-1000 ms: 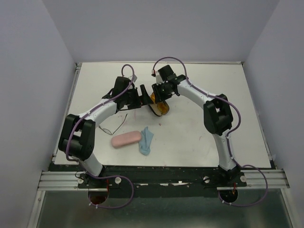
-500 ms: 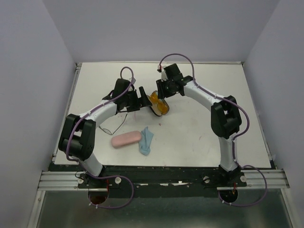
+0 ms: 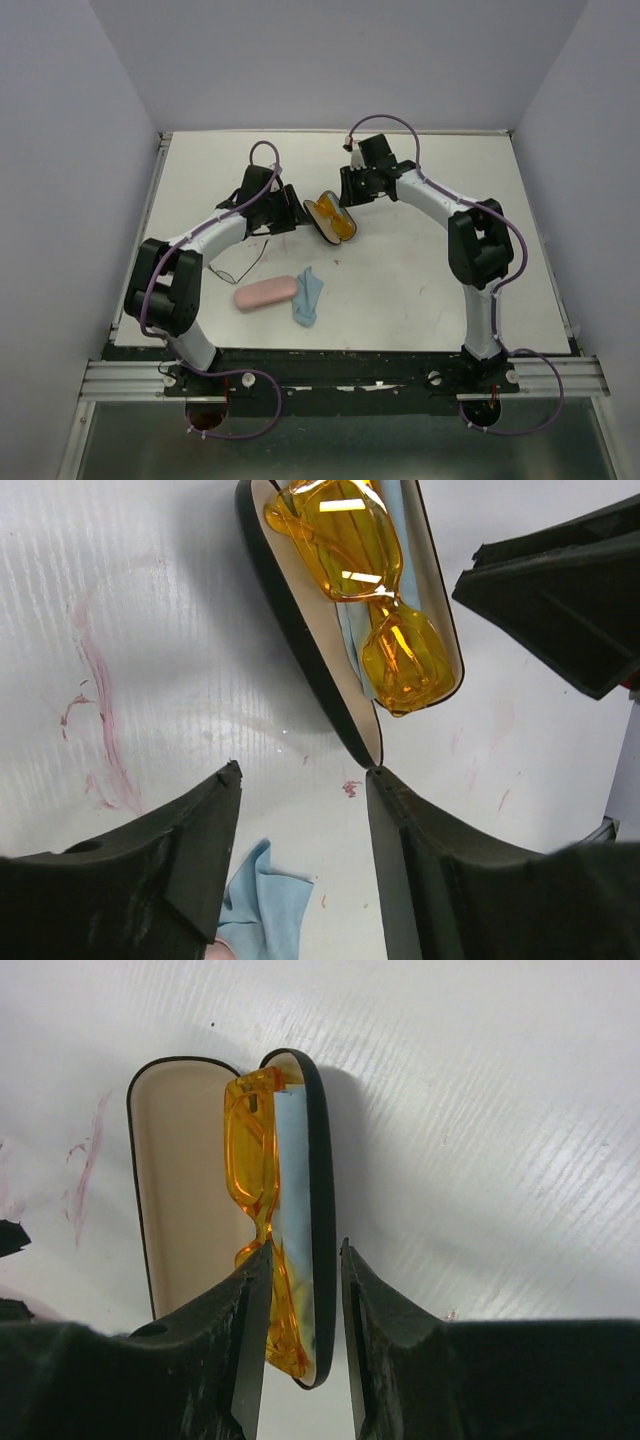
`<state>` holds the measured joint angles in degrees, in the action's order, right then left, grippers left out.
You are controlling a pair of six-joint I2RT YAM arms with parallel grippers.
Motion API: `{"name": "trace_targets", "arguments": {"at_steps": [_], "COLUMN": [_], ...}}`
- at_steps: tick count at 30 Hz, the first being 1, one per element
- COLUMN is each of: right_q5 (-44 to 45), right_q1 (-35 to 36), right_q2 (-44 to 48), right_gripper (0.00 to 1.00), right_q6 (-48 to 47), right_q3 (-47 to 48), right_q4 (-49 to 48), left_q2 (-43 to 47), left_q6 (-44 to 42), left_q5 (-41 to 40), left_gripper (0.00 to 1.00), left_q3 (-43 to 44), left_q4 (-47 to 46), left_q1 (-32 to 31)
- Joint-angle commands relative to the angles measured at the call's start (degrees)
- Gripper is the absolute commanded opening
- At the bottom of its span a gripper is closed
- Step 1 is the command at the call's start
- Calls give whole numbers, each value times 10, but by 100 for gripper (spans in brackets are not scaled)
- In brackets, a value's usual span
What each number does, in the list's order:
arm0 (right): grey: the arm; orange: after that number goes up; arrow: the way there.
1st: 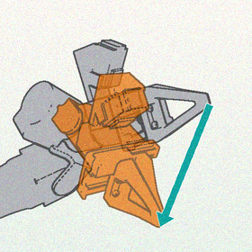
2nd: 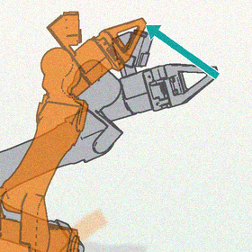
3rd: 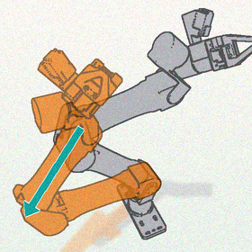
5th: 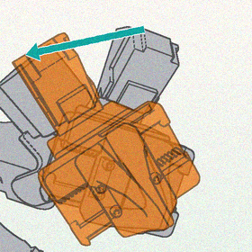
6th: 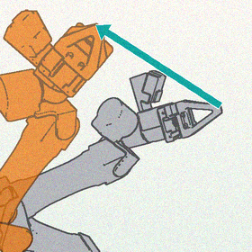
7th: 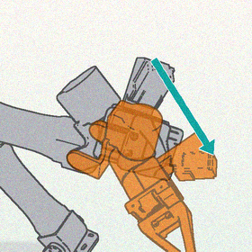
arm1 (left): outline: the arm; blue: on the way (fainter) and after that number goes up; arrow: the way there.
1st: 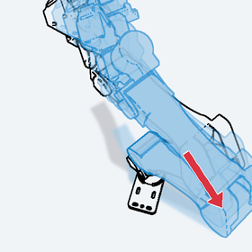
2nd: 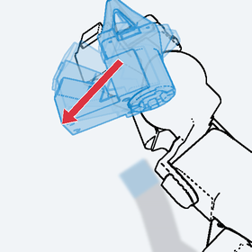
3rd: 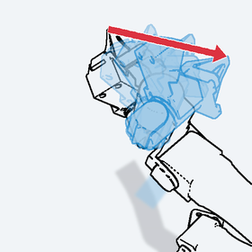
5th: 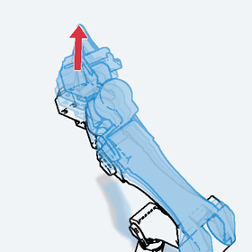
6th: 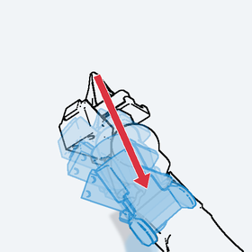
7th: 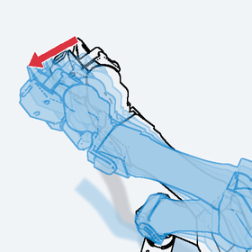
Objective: Organize the sunglasses
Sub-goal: Close the case with sunglasses at the center of the board.
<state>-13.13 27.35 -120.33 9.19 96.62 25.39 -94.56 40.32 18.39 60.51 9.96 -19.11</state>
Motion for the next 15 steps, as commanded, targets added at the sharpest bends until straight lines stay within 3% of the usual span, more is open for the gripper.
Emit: {"name": "trace_targets", "arguments": {"at_steps": [1,6,15], "right_q5": [-42,-43,-53], "right_q1": [-6,-11,-20], "right_q2": [-16,-25,-28], "right_gripper": [40,35,25], "right_q6": [9,20,35], "right_q3": [-19,-24,-46], "right_q4": [-26,-28,-46], "left_q2": [-18,-41,-87], "left_q6": [6,10,14], "left_q5": [-17,-11,-2], "left_gripper": [59,52,49], "left_q3": [22,40,80], "left_q4": [14,23,36], "left_q1": [4,3,-6]}}
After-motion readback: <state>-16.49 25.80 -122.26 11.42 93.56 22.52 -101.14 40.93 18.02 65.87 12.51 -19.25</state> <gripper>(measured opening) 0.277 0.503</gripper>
